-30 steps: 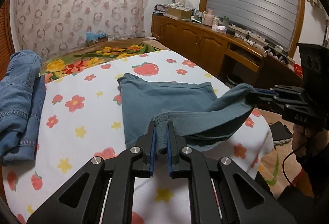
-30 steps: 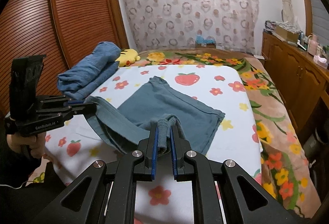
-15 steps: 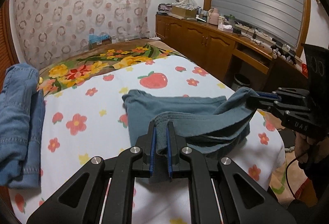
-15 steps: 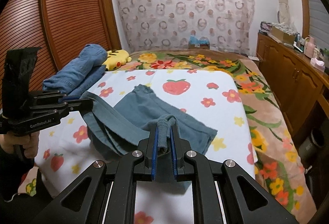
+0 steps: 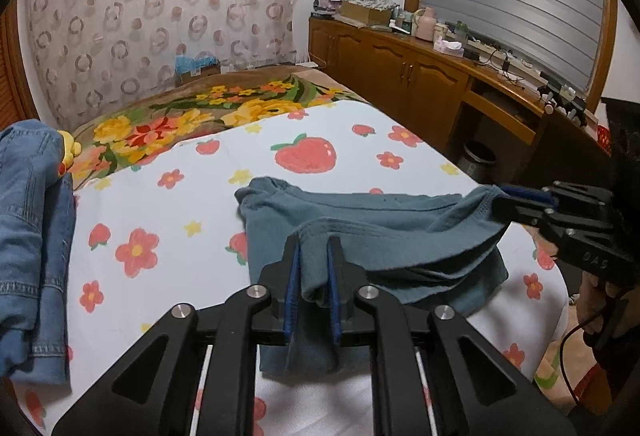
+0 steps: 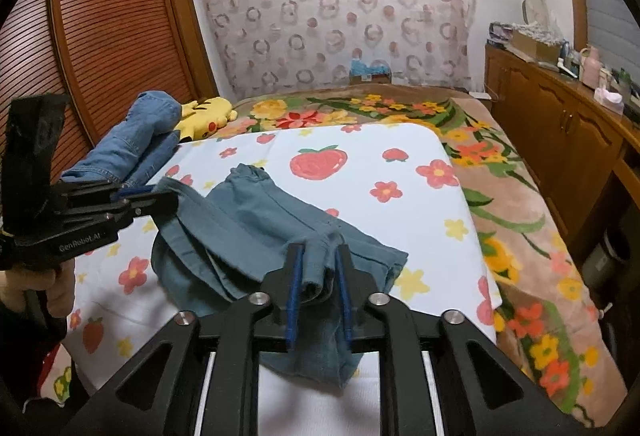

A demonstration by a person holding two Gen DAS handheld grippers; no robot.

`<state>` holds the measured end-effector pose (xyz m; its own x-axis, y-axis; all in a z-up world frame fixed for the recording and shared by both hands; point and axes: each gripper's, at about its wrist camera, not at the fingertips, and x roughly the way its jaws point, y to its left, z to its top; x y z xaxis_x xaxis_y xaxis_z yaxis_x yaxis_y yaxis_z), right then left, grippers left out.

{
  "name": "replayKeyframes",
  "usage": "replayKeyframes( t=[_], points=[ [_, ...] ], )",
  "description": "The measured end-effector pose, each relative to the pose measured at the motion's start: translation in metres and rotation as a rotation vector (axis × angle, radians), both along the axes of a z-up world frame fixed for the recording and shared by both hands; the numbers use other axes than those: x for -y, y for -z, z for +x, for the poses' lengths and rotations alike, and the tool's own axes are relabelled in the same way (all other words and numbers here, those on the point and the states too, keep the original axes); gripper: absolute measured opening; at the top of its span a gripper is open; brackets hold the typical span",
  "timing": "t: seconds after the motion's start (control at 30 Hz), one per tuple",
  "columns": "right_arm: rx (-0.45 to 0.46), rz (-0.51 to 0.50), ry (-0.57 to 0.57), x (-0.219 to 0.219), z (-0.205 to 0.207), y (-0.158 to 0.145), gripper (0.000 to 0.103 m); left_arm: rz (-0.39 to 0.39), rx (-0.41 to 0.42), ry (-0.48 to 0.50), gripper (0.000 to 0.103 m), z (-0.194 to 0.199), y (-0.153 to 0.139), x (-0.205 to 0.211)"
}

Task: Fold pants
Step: 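Lift the held hem with both grippers and fold it over toward the waistband, then open both grippers and release the folded hem onto the shorts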

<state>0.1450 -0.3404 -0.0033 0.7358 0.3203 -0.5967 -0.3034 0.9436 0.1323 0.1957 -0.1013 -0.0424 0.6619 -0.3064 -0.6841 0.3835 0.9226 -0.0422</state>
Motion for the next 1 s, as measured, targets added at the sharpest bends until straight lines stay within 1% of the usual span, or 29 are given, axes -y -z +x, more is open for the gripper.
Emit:
replayKeyframes(
  t=[0.07,0.1,0.13,0.17,0.23,0.3,0.37,0.47,0.57,0.67,0.83,0.9,1.0],
  points=[
    [0.011,-0.009,0.000,0.001,-0.005,-0.003,0.022,0.005,0.004,-0.012,0.028,-0.002,0.000,-0.002],
    [0.016,-0.014,-0.003,0.003,-0.007,-0.004,0.026,-0.001,0.004,-0.013,0.030,-0.004,0.000,-0.005],
    [0.017,-0.020,-0.001,0.003,-0.009,-0.004,0.028,-0.007,0.003,-0.011,0.037,-0.005,0.000,-0.007],
    [0.018,-0.026,0.000,0.004,-0.010,-0.004,0.032,-0.014,0.003,-0.008,0.047,-0.007,0.000,-0.009],
    [0.017,-0.032,-0.014,0.005,-0.015,-0.003,0.035,-0.026,0.006,0.001,0.048,-0.012,0.001,-0.012],
    [0.003,-0.043,-0.032,0.004,-0.017,0.002,0.040,-0.027,0.001,0.002,0.048,-0.016,0.003,-0.014],
    [-0.010,-0.063,-0.044,0.002,-0.019,0.008,0.042,-0.024,-0.008,0.004,0.048,-0.018,0.008,-0.014],
    [-0.038,-0.093,-0.056,0.000,-0.016,0.017,0.042,-0.009,-0.036,0.012,0.048,-0.015,0.018,-0.011],
    [-0.057,-0.107,-0.060,-0.003,-0.008,0.019,0.042,0.003,-0.055,0.010,0.048,-0.011,0.026,-0.009],
    [-0.076,-0.124,-0.062,-0.006,0.004,0.017,0.042,0.004,-0.062,0.007,0.048,-0.011,0.029,-0.009],
    [-0.077,-0.187,-0.058,-0.017,0.023,0.015,0.042,-0.001,-0.063,0.011,0.048,-0.012,0.030,-0.011],
    [-0.068,-0.193,-0.026,-0.016,0.032,0.014,0.042,0.003,-0.064,0.012,0.048,-0.010,0.031,-0.011],
    [-0.069,-0.171,-0.001,-0.013,0.039,0.014,0.042,0.018,-0.063,0.019,0.048,-0.008,0.033,-0.009]
  ],
)
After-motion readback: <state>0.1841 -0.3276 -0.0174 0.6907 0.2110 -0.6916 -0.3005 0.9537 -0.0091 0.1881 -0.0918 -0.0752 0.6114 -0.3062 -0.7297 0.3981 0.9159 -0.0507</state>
